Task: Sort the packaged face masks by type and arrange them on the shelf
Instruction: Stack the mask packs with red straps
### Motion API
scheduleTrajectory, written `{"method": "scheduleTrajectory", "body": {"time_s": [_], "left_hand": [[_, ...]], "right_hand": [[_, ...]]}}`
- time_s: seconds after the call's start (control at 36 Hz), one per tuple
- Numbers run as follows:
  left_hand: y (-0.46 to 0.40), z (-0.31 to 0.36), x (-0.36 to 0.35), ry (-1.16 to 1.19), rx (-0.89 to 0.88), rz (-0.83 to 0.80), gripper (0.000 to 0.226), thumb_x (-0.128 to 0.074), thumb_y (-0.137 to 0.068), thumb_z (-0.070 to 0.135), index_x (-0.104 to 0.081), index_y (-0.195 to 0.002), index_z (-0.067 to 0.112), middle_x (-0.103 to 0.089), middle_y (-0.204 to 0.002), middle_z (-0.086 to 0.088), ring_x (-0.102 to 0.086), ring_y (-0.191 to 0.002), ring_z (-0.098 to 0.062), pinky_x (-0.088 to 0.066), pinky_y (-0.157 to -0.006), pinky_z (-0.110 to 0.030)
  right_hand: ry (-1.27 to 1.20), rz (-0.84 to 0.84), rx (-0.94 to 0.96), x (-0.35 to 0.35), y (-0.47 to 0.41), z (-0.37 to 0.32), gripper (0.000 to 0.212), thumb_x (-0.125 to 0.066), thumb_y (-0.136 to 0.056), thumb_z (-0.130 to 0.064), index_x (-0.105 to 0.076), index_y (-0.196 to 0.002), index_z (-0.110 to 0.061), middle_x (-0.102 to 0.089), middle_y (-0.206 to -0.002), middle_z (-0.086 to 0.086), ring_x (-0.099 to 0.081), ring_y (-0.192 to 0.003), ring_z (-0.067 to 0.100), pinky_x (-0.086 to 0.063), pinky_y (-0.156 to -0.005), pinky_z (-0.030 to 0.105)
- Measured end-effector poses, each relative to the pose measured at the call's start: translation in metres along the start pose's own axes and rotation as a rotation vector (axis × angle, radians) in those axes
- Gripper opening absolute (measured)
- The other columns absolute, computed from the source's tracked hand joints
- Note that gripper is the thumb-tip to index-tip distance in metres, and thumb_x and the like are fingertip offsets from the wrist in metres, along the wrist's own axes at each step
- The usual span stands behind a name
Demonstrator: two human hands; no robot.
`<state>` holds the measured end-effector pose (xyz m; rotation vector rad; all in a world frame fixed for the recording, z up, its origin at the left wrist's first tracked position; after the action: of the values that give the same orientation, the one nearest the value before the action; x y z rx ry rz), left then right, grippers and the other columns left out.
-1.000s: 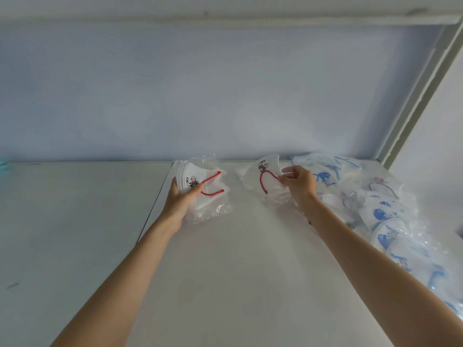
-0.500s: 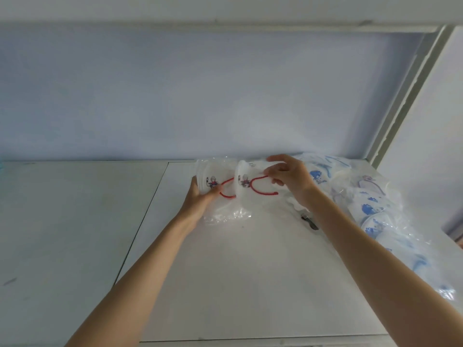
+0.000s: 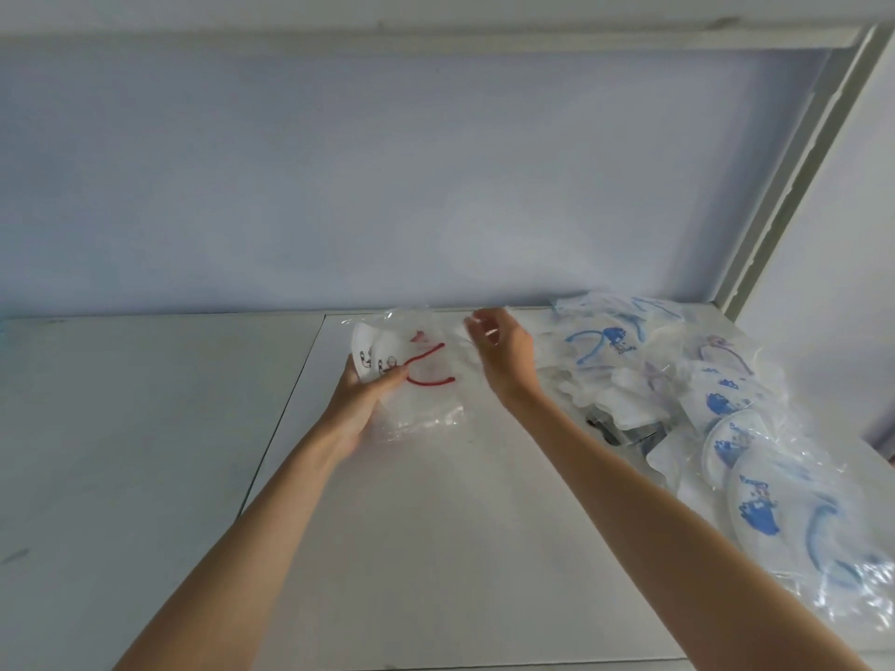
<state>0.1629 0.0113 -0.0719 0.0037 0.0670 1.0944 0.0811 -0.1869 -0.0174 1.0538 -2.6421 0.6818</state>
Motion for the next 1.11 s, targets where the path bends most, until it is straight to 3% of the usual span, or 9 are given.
{"method": "scheduleTrajectory", "body": {"time_s": [0.08,0.17,0.25,0.36,0.53,0.64,0.83,0.97,1.11], "left_hand": [[-0.003,0.002,0.013,0.007,-0.019,0.025,0.03,-0.07,-0.087,0.014,-0.057,-0.114,0.016,-0.069,-0.101,-0.001,-0.066,-0.091,-0.014,-0.049,-0.072,-0.023],[-0.006,0.002,0.021,0.001,-0.013,0.025,0.034,-0.07,-0.087,0.013,-0.058,-0.119,0.013,-0.07,-0.106,-0.006,-0.067,-0.099,-0.02,-0.052,-0.076,-0.026],[-0.009,0.005,0.026,0.021,-0.011,0.044,0.033,-0.071,-0.086,0.011,-0.058,-0.116,0.015,-0.07,-0.105,-0.005,-0.066,-0.103,-0.025,-0.053,-0.082,-0.032],[-0.012,0.015,0.024,-0.002,-0.04,-0.023,0.039,-0.07,-0.088,0.015,-0.059,-0.125,0.016,-0.069,-0.119,-0.006,-0.064,-0.113,-0.026,-0.05,-0.096,-0.043],[-0.015,0.021,0.025,0.026,-0.049,-0.04,0.042,-0.07,-0.087,0.015,-0.058,-0.127,0.018,-0.068,-0.122,-0.006,-0.064,-0.114,-0.025,-0.044,-0.104,-0.051],[-0.015,0.022,0.025,0.019,-0.064,-0.027,0.038,-0.067,-0.089,0.011,-0.059,-0.125,0.017,-0.069,-0.12,-0.005,-0.065,-0.112,-0.024,-0.047,-0.102,-0.047],[-0.014,0.023,0.023,0.008,-0.093,-0.002,0.038,-0.067,-0.089,0.009,-0.058,-0.125,0.014,-0.07,-0.117,-0.003,-0.067,-0.104,-0.013,-0.053,-0.075,-0.021],[-0.01,0.023,0.013,0.005,-0.089,-0.015,0.039,-0.065,-0.089,0.006,-0.056,-0.127,0.008,-0.069,-0.11,-0.003,-0.068,-0.084,0.001,-0.049,-0.062,-0.011],[-0.003,0.015,0.006,0.002,-0.067,-0.036,0.037,-0.064,-0.09,0.005,-0.056,-0.125,0.011,-0.07,-0.109,0.001,-0.068,-0.084,0.004,-0.048,-0.062,-0.009]], "right_hand": [[0.437,0.047,-0.045,0.021,-0.029,0.024,0.034,-0.051,-0.094,-0.038,-0.063,-0.112,-0.012,-0.06,-0.116,0.009,-0.053,-0.11,0.028,-0.041,-0.088,0.035],[0.853,-0.118,-0.187,0.026,-0.048,0.059,0.063,-0.035,-0.095,-0.057,-0.055,-0.127,-0.006,-0.044,-0.137,0.016,-0.039,-0.127,0.032,-0.034,-0.102,0.041],[0.996,-0.224,-0.248,0.023,-0.059,0.078,0.08,-0.028,-0.091,-0.069,-0.056,-0.129,-0.005,-0.037,-0.145,0.018,-0.034,-0.132,0.034,-0.032,-0.105,0.041],[1.048,-0.244,-0.217,0.015,-0.065,0.081,0.078,-0.041,-0.086,-0.07,-0.054,-0.13,-0.007,-0.04,-0.142,0.015,-0.037,-0.128,0.031,-0.033,-0.101,0.039],[0.878,-0.168,-0.203,0.02,-0.068,0.083,0.057,-0.06,-0.083,-0.054,-0.058,-0.121,-0.011,-0.05,-0.129,0.013,-0.044,-0.121,0.031,-0.036,-0.098,0.037],[0.499,-0.047,-0.201,0.033,-0.072,0.079,0.028,-0.07,-0.077,-0.032,-0.062,-0.097,-0.014,-0.063,-0.103,0.01,-0.058,-0.098,0.029,-0.041,-0.073,0.032],[-0.203,0.093,-0.243,0.064,-0.072,0.043,0.034,-0.061,-0.086,-0.006,-0.052,-0.118,-0.006,-0.062,-0.102,0.011,-0.056,-0.071,0.014,-0.048,-0.055,0.02],[-0.119,0.061,-0.187,0.079,-0.067,0.016,0.027,-0.064,-0.083,-0.007,-0.058,-0.109,-0.011,-0.062,-0.08,0.004,-0.054,-0.059,0.013,-0.042,-0.041,0.013],[0.032,-0.016,-0.302,0.08,-0.054,0.039,0.042,-0.068,-0.081,-0.006,-0.057,-0.122,-0.008,-0.066,-0.087,0.012,-0.058,-0.042,0.01,-0.05,-0.042,0.019]]}}
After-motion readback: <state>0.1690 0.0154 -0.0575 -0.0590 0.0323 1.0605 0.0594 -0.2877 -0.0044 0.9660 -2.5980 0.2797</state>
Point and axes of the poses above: each hand's wrist, its own y-axis away from the middle knuckle, its own x-axis out of the back of the hand, z = x × y, the point moved 9 cm from there along -y, towards the middle knuckle
